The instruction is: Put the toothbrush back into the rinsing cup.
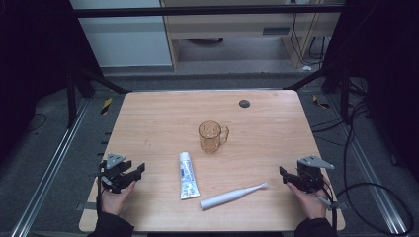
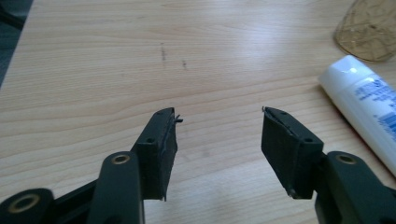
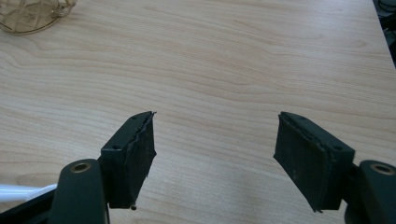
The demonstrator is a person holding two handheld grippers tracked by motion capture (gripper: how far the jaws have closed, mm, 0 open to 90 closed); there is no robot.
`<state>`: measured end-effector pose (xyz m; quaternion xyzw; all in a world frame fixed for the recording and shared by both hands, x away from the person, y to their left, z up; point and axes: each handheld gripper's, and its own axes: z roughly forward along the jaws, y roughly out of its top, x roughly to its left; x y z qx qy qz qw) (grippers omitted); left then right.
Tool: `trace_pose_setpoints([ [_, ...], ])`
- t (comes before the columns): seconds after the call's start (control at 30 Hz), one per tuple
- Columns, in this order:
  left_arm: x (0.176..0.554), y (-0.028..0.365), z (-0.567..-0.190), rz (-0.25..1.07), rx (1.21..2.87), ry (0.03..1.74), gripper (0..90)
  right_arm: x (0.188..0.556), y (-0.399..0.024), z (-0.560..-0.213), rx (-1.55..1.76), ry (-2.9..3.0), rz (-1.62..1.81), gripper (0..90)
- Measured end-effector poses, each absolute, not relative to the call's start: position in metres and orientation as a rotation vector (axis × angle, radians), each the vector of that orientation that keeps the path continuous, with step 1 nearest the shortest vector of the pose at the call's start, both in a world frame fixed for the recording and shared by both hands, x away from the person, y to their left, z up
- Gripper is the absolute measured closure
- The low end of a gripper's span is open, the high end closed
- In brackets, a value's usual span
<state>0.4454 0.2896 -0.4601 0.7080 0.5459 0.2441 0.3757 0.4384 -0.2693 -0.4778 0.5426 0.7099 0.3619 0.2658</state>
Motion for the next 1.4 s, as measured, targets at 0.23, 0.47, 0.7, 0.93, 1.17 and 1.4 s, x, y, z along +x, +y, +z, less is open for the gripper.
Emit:
trace_pose_setpoints([
  [0.23,0.440,0.269,-0.457,0.574,1.881,1.289,48.4,0.439,-0.268,-0.479,1.467,1.941,0.983,27.9],
  [0.47,0.440,0.249,-0.461,0.491,2.006,1.212,45.9,0.439,-0.268,-0.479,1.463,1.950,0.988,26.9],
  [0.7,0.440,0.232,-0.459,0.479,2.040,1.154,41.6,0.439,-0.269,-0.480,1.464,1.947,0.984,26.7],
  [0.93,0.440,0.207,-0.453,0.408,2.067,1.076,36.4,0.439,-0.269,-0.481,1.464,1.955,0.978,26.2],
  [1.17,0.439,0.181,-0.445,0.402,2.121,0.954,33.8,0.440,-0.269,-0.482,1.467,1.953,0.983,25.8],
  [1.4,0.440,0.157,-0.443,0.392,2.169,0.875,33.8,0.440,-0.271,-0.481,1.467,1.944,0.992,25.9],
])
